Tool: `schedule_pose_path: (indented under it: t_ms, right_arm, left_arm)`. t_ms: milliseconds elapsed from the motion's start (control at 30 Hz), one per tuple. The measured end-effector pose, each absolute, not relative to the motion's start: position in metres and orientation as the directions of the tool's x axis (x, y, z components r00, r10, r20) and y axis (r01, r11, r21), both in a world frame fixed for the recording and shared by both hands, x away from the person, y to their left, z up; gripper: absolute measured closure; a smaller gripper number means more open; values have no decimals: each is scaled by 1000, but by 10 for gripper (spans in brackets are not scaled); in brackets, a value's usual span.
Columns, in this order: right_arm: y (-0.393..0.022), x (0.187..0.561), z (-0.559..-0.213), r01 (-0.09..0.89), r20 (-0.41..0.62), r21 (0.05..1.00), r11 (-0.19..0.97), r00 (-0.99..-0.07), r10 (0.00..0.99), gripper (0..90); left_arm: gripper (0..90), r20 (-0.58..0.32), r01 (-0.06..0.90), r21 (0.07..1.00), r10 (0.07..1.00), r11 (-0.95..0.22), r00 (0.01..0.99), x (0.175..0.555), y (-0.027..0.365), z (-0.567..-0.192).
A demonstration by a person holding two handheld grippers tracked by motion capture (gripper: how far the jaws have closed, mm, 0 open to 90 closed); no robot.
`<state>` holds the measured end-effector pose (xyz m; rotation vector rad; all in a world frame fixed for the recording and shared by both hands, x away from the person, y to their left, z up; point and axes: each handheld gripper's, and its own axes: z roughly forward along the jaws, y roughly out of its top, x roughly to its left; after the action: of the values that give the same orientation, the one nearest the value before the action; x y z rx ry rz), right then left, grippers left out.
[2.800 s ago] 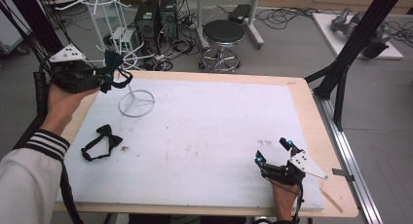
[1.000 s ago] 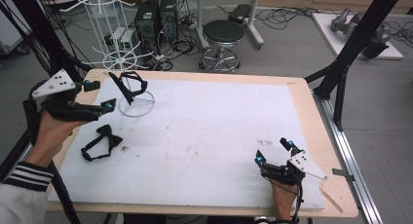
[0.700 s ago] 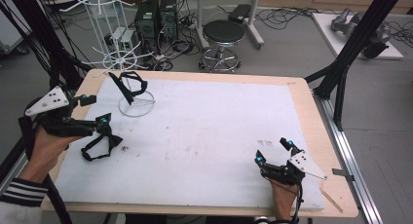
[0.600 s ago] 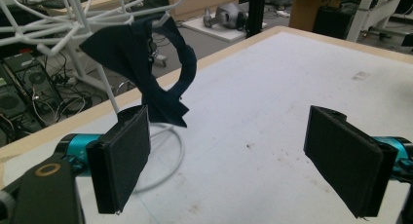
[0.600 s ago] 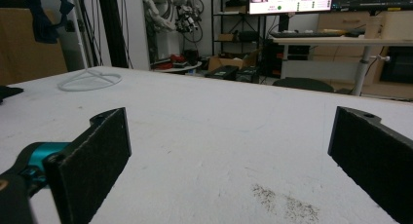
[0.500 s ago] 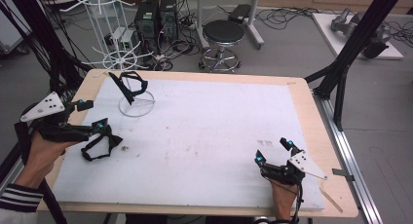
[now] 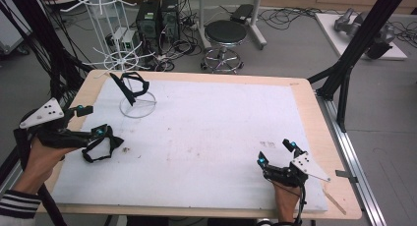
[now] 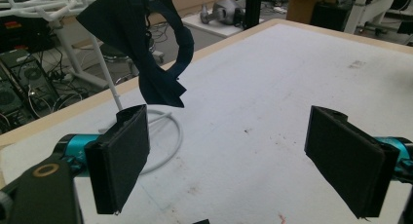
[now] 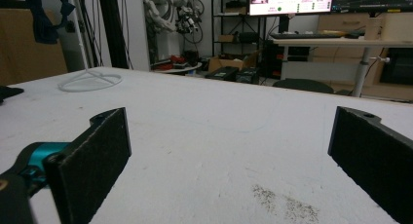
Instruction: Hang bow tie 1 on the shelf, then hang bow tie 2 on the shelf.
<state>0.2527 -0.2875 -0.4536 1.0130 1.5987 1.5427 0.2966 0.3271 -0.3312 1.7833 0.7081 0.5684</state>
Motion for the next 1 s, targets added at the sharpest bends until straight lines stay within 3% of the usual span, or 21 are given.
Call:
schedule_pose_path:
  t_ms: [767, 1000]
  right_arm:
    - [-287, 253, -454, 76, 46, 997, -12, -463, 885, 11]
    - [-288, 253, -454, 77, 45, 997, -10, -465, 884, 11]
  left_arm:
    - [171, 37, 194, 949, 701, -247, 712, 296, 329, -339]
    - [171, 56, 192, 936, 662, -295, 747, 301, 330, -338]
